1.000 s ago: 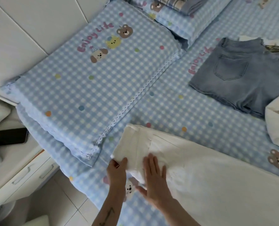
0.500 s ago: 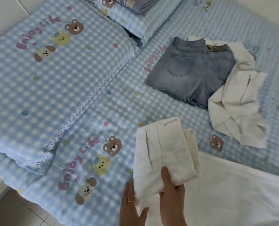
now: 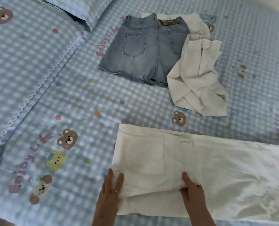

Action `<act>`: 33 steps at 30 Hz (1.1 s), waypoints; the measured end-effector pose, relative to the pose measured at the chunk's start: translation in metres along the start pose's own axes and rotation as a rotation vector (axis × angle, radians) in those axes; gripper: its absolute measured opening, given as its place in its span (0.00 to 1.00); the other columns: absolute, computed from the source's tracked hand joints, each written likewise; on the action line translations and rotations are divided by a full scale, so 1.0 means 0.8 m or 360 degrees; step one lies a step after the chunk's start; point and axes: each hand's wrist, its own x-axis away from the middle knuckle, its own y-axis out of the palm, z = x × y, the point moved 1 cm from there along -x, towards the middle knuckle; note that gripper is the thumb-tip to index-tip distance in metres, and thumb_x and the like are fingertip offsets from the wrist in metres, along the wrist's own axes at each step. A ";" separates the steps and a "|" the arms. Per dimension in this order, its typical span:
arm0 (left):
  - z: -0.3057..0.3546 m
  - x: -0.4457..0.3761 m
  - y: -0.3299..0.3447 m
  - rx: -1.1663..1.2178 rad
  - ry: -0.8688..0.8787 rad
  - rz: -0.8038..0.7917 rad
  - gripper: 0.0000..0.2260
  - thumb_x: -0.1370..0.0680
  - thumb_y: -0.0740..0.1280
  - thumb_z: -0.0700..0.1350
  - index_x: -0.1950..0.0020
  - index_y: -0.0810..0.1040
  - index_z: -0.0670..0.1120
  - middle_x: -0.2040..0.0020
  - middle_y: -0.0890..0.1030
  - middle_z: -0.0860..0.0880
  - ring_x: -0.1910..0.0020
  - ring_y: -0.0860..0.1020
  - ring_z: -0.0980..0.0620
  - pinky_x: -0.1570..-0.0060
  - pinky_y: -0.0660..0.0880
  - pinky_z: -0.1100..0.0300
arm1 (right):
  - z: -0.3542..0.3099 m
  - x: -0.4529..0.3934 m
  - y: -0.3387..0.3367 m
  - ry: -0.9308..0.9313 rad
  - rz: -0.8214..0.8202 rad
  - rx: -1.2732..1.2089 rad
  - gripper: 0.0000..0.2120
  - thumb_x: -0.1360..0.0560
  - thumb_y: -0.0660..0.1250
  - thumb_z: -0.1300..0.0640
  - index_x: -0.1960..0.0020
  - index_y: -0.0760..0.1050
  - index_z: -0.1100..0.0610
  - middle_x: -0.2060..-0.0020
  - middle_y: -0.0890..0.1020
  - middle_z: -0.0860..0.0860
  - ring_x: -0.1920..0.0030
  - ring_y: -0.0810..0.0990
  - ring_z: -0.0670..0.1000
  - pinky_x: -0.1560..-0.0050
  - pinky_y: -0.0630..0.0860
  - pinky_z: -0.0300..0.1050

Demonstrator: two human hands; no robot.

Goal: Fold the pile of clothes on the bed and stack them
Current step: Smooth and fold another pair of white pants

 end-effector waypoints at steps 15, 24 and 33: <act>0.007 0.002 0.013 -0.0336 0.0377 -0.0067 0.42 0.35 0.54 0.39 0.23 0.42 0.52 0.22 0.40 0.53 0.24 0.42 0.56 0.29 0.44 0.64 | 0.006 -0.052 -0.031 -0.0167 -0.0019 0.0227 0.16 0.29 0.73 0.62 0.43 0.75 0.58 0.53 0.82 0.53 0.50 0.81 0.56 0.52 0.80 0.52; 0.141 -0.021 0.057 -0.0394 0.0705 -0.0129 0.28 0.31 0.56 0.45 0.30 0.64 0.42 0.22 0.46 0.50 0.24 0.45 0.56 0.32 0.52 0.61 | -0.024 -0.066 -0.110 -0.1617 -0.0217 0.2194 0.22 0.19 0.52 0.49 0.27 0.66 0.55 0.28 0.67 0.55 0.28 0.63 0.53 0.29 0.57 0.47; 0.401 -0.173 0.170 -0.0732 0.1083 -0.0232 0.24 0.18 0.52 0.43 0.24 0.50 0.40 0.23 0.49 0.42 0.23 0.48 0.45 0.26 0.43 0.52 | -0.136 -0.176 -0.324 -0.1298 0.0250 0.2488 0.31 0.18 0.36 0.48 0.30 0.70 0.58 0.31 0.70 0.58 0.29 0.63 0.56 0.28 0.48 0.48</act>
